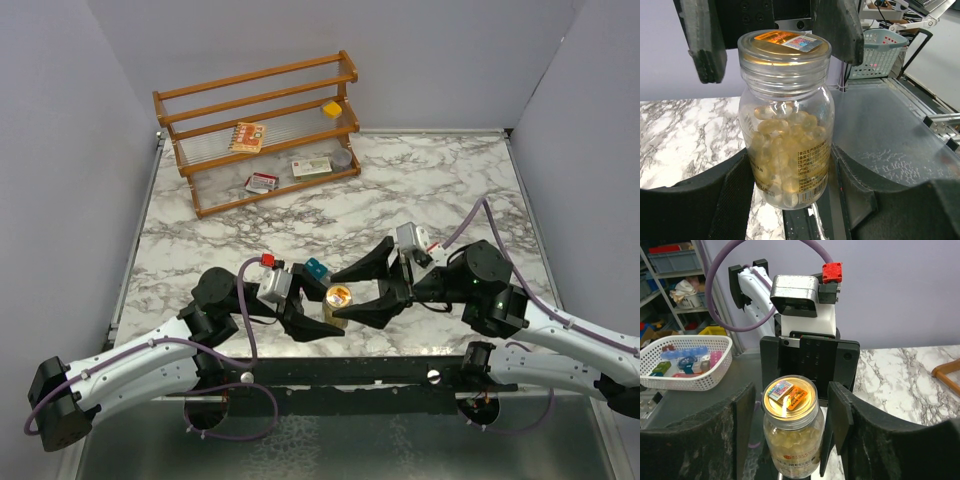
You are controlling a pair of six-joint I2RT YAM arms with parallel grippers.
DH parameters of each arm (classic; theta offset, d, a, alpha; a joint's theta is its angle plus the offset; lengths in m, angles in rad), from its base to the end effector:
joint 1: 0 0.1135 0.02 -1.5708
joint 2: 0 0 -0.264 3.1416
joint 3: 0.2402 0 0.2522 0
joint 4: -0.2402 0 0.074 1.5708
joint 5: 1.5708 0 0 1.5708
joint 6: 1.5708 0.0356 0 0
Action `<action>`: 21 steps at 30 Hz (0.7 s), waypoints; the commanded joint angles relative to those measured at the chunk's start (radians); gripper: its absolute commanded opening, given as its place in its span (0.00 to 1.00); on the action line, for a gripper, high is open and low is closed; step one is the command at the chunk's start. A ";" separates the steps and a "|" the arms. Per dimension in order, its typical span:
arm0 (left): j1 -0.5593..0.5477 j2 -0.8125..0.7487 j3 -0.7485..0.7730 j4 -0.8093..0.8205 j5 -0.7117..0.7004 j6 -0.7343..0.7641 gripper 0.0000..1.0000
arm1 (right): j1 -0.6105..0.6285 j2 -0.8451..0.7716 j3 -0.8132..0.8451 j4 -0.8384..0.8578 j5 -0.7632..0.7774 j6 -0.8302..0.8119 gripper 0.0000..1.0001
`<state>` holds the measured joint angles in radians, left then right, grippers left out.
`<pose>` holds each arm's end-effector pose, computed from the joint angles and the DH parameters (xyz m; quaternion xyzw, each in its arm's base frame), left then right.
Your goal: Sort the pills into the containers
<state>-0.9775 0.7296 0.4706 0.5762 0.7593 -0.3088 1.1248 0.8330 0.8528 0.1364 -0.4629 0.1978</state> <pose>0.0748 -0.1548 0.3159 0.4623 0.4161 -0.6251 0.4716 0.0679 0.1789 0.3902 -0.4387 0.4878 0.5720 0.4923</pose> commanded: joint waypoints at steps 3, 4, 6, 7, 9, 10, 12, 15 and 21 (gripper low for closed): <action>-0.006 -0.009 0.027 0.053 -0.024 -0.003 0.00 | 0.001 0.005 -0.011 0.033 -0.033 0.009 0.49; -0.005 -0.010 0.026 0.052 -0.027 -0.003 0.00 | 0.000 0.006 -0.009 0.030 -0.031 0.009 0.48; -0.005 -0.011 0.026 0.054 -0.032 -0.003 0.00 | 0.001 0.010 -0.007 0.030 -0.031 0.007 0.44; -0.006 -0.012 0.025 0.053 -0.034 -0.003 0.00 | 0.001 0.012 -0.006 0.027 -0.030 0.006 0.40; -0.006 -0.013 0.024 0.053 -0.039 -0.002 0.00 | 0.001 0.018 -0.002 0.019 -0.029 0.004 0.35; -0.006 -0.015 0.023 0.054 -0.043 -0.002 0.00 | 0.001 0.020 -0.001 0.014 -0.028 0.002 0.33; -0.007 -0.019 0.021 0.053 -0.054 -0.001 0.00 | 0.001 0.022 -0.001 0.011 -0.030 0.000 0.27; -0.006 -0.033 0.012 0.054 -0.091 0.005 0.00 | 0.001 0.023 0.000 0.001 -0.025 -0.007 0.15; -0.005 -0.092 0.001 0.015 -0.219 0.024 0.00 | 0.001 0.009 0.014 -0.072 0.022 -0.042 0.02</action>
<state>-0.9817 0.6918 0.4618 0.5518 0.6830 -0.3004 1.1244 0.8482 0.8497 0.1535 -0.4629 0.1932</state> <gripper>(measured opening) 0.541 0.425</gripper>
